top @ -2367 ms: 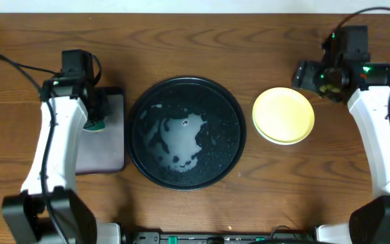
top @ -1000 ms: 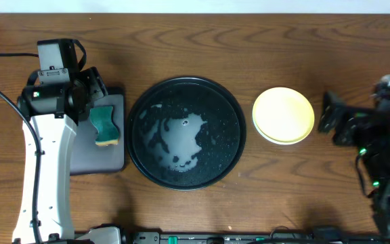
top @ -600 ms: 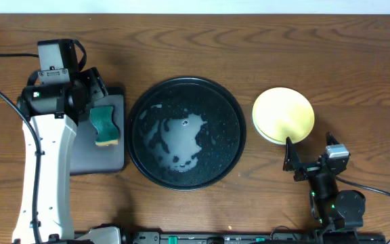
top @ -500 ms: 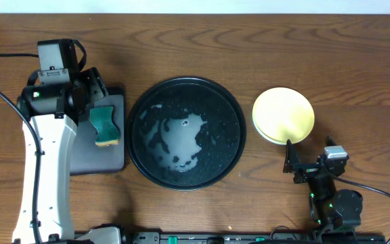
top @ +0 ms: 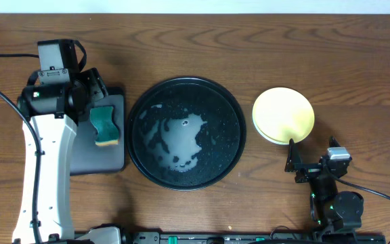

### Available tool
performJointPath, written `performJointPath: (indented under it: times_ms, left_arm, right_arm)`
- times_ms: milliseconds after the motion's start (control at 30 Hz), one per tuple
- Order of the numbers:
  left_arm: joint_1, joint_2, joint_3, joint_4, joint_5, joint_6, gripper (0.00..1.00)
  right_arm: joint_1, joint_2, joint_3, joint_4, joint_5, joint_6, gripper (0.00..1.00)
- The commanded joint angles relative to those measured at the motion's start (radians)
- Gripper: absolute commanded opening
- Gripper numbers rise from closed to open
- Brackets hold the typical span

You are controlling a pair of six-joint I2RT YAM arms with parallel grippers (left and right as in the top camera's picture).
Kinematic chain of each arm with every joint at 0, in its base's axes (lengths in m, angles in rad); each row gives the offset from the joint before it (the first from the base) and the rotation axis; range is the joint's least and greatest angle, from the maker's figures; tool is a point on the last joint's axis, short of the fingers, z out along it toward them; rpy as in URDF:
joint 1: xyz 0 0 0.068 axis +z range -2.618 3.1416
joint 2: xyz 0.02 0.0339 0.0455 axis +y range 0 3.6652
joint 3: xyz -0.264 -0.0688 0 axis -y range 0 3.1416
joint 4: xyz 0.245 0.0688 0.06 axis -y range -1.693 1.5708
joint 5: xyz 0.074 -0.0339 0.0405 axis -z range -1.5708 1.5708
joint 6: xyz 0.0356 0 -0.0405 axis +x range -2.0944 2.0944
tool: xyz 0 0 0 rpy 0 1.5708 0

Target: Clean dirty plates on tray and stack at the side

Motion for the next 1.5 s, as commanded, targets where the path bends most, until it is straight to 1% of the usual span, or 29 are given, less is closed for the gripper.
performJointPath:
  times_ms: [0,33,100,200,267,467,533,667,767,900,967,1033,1467]
  left_arm:
    - [0.006,-0.006,-0.005,-0.014,-0.009,0.003,0.76]
    - [0.006,-0.03,-0.023,-0.006,-0.008,0.003,0.76]
    - [0.0,-0.127,-0.11,0.059,0.042,0.02,0.76]
    - [-0.005,-0.288,-0.287,0.232,0.137,0.11,0.76]
    - [-0.005,-0.438,-0.468,0.395,0.183,0.195,0.76]
    - [-0.005,-0.897,-1.034,0.85,0.178,0.24,0.76]
    - [-0.005,-1.009,-1.165,0.926,0.178,0.27,0.76]
    - [-0.005,-1.158,-1.307,0.955,0.174,0.28,0.76]
    - [-0.005,-1.244,-1.372,0.954,0.171,0.288,0.76]
    - [-0.011,-1.321,-1.382,0.875,0.165,0.3,0.76]
    - [-0.022,-1.368,-1.382,0.793,0.132,0.302,0.76]
    - [-0.029,-1.401,-1.382,0.796,0.116,0.303,0.76]
    - [-0.03,-1.382,-1.382,0.799,0.116,0.302,0.76]
  right_arm:
    - [-0.008,-0.008,-0.002,-0.005,0.01,-0.012,0.99]
    - [-0.008,-0.008,-0.002,-0.004,0.01,-0.013,0.99]
    - [-0.008,-0.008,-0.002,-0.005,0.01,-0.012,0.99]
    - [-0.008,-0.008,-0.002,-0.004,0.01,-0.013,0.99]
    - [-0.008,-0.008,-0.002,-0.005,0.01,-0.013,0.99]
    - [-0.008,-0.008,-0.002,-0.004,0.01,-0.013,0.99]
    - [-0.008,-0.008,-0.002,-0.004,0.01,-0.013,0.99]
    - [-0.008,-0.008,-0.002,-0.005,0.01,-0.013,0.99]
    - [-0.008,-0.008,-0.002,-0.005,0.01,-0.012,0.99]
    - [-0.008,-0.008,-0.002,-0.005,0.01,-0.012,0.99]
    - [-0.008,-0.008,-0.002,-0.005,0.01,-0.012,0.99]
    - [-0.008,-0.008,-0.002,-0.005,0.01,-0.013,0.99]
    - [-0.008,-0.008,-0.002,-0.004,0.01,-0.012,0.99]
